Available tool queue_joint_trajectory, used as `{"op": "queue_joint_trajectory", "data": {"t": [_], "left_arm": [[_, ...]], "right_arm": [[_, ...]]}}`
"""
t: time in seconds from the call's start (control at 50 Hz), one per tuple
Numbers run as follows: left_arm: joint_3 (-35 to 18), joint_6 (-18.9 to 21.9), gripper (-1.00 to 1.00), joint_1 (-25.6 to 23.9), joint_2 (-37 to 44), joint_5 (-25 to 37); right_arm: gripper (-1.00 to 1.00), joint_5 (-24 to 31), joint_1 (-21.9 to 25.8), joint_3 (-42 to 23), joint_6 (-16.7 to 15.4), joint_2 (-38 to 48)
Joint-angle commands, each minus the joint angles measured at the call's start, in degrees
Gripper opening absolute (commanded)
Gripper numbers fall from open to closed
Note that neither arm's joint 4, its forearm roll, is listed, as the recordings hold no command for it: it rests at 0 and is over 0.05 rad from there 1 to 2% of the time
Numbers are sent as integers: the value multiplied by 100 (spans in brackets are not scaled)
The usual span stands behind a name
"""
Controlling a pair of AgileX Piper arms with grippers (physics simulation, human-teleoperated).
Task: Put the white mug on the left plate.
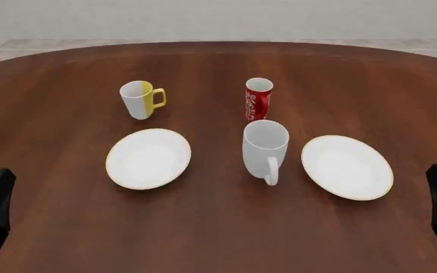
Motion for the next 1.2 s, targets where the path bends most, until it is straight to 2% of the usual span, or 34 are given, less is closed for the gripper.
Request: {"op": "queue_joint_trajectory", "data": {"t": [0.02,0.04,0.1,0.12,0.14,0.16,0.2,0.22,0.24,0.3,0.32,0.36,0.38,0.42,0.48,0.54,0.58,0.64,0.7,0.76,0.8,0.84,0.86,0.88,0.9,0.94,1.0,1.02,1.06,1.08,1.1,1.14,1.16,1.2], "left_arm": [[-1,0,100,-1,2,0],[-1,1,100,2,2,0],[-1,-1,100,0,2,0],[-1,0,100,0,2,0],[-1,1,100,0,2,0],[-1,1,100,-1,1,-1],[-1,0,100,3,3,0],[-1,5,100,-2,1,-1],[-1,0,100,0,0,-1],[-1,1,100,0,1,0],[-1,0,100,-1,2,0],[-1,1,100,0,2,0],[-1,0,100,0,2,0],[-1,1,100,0,2,0],[-1,1,100,-1,1,-1],[-1,2,100,1,1,0],[-1,0,100,0,1,-1],[-1,1,100,-1,2,0],[-1,0,100,-1,2,0],[-1,1,100,0,2,0],[-1,0,100,0,1,0],[-1,0,100,0,3,0],[-1,0,100,-1,1,-1],[-1,0,100,-1,1,-1],[-1,0,100,-1,2,0],[-1,1,100,0,1,0],[-1,1,100,-1,1,0],[-1,1,100,-1,1,0],[-1,-1,100,0,1,0],[-1,-1,100,0,1,0],[-1,1,100,-1,2,0],[-1,2,100,-4,3,-1],[-1,0,100,-1,2,0],[-1,0,100,1,1,0]], "right_arm": [[100,-771,-213,-854,247,1618],[100,-725,-163,-982,40,1711],[100,-568,-122,-1418,-100,2042],[100,-524,-111,-1489,-20,2030],[100,-466,-86,-1573,206,2000],[100,-387,-80,-1719,137,2081],[100,-419,47,-1819,297,2230],[100,-436,69,-1860,49,2230],[100,-417,74,-1908,23,2235],[100,-422,175,-2060,12,2466],[100,-454,391,-2128,83,2569],[100,-410,301,-2188,62,2655],[100,-402,424,-2344,146,3060],[100,-469,543,-2396,-8,3168],[100,-498,753,-2508,27,3415],[100,-358,683,-2766,-125,3813],[100,-288,723,-2922,-63,3847],[100,-162,904,-3214,204,4167],[100,-56,1067,-3474,-134,4463],[100,27,1322,-3703,-27,4655],[100,120,1295,-3849,83,4628],[100,75,1274,-3844,21,4620],[100,-29,1424,-3809,-336,4941],[100,-33,1424,-3810,-336,4944],[100,-98,1478,-3802,-125,4985],[100,-129,1490,-3811,-28,5050],[100,-89,1699,-3931,-19,5275],[100,-101,1980,-4028,-91,5465],[100,-110,2232,-4105,14,5762],[100,-111,2232,-4106,14,5763],[100,-93,2140,-4114,180,5765],[100,-57,2161,-4141,240,5860],[100,-40,2153,-4155,377,5876],[100,-14,2232,-4202,315,5989]]}}
